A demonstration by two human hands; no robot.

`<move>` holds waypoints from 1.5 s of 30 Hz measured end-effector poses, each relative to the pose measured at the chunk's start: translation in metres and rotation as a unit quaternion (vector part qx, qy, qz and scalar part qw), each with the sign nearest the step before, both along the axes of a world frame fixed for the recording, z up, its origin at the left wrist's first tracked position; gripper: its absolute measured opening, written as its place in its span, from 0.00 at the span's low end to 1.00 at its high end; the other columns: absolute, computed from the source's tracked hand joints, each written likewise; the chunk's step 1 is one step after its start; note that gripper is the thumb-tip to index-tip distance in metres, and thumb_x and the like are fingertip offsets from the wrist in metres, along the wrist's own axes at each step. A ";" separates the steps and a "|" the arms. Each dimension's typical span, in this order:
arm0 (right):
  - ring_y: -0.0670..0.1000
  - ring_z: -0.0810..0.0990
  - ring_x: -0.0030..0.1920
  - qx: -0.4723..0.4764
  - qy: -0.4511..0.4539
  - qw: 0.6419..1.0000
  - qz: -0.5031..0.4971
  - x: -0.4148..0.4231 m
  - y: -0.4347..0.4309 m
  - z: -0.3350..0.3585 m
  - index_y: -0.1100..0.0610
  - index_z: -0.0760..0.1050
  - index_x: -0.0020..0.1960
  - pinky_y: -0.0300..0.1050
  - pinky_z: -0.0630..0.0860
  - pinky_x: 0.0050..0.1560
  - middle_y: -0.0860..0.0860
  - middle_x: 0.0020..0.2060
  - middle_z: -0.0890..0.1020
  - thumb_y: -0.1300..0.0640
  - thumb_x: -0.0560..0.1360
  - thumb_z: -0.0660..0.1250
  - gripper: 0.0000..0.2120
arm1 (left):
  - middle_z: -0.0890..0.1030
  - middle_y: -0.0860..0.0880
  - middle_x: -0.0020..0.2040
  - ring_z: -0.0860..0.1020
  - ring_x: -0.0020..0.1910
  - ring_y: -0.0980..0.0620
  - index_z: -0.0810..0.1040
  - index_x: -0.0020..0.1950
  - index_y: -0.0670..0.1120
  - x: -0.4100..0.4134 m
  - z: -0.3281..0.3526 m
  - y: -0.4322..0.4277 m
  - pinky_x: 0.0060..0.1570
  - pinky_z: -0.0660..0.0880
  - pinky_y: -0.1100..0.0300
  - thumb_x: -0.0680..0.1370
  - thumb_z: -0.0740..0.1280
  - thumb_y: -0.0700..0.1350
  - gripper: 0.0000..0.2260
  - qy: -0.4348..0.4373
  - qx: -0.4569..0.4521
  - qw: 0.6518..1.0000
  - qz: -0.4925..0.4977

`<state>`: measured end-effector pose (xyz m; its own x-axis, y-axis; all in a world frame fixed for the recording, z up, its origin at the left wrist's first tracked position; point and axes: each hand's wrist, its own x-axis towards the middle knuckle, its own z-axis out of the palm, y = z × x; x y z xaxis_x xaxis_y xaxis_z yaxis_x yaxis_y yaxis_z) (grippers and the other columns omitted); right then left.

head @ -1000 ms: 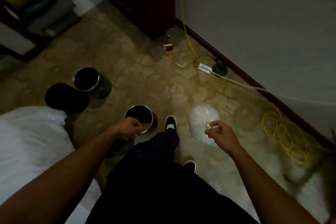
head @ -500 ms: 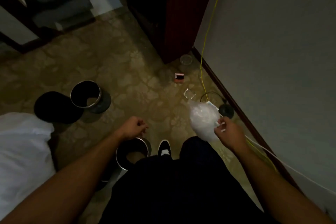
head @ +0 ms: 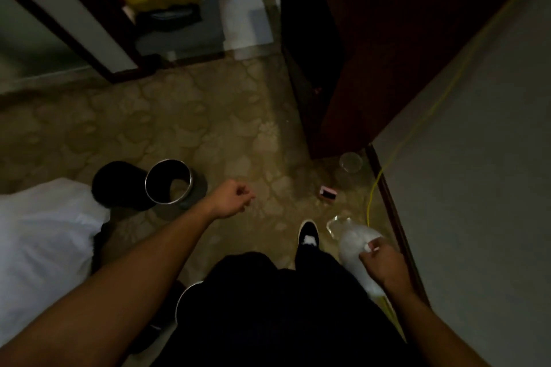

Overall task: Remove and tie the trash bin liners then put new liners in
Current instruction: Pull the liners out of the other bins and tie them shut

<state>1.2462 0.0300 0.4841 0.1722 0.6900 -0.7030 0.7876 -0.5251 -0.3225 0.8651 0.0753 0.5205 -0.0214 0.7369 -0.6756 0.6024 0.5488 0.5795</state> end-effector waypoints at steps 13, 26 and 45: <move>0.56 0.84 0.43 0.013 0.208 0.960 0.185 -0.212 0.343 0.055 0.57 0.78 0.52 0.50 0.82 0.43 0.57 0.46 0.83 0.62 0.75 0.74 0.09 | 0.78 0.47 0.33 0.75 0.24 0.57 0.78 0.42 0.40 -0.144 -0.020 0.018 0.25 0.70 0.67 0.81 0.66 0.41 0.09 0.048 -0.083 0.963 0.253; 0.54 0.85 0.41 0.058 0.030 0.985 0.158 -0.343 0.478 0.035 0.47 0.77 0.47 0.54 0.83 0.48 0.50 0.40 0.85 0.52 0.70 0.74 0.08 | 0.82 0.42 0.35 0.77 0.30 0.49 0.81 0.44 0.44 -0.340 -0.045 0.204 0.29 0.72 0.64 0.81 0.65 0.42 0.08 -0.002 -0.106 0.968 0.227; 0.50 0.85 0.36 0.004 0.109 0.970 0.219 -0.583 0.710 0.012 0.50 0.79 0.45 0.50 0.83 0.47 0.48 0.34 0.85 0.55 0.74 0.72 0.03 | 0.78 0.51 0.27 0.75 0.23 0.59 0.76 0.34 0.46 -0.540 -0.002 0.474 0.30 0.70 0.63 0.69 0.66 0.50 0.08 0.008 -0.022 0.952 0.306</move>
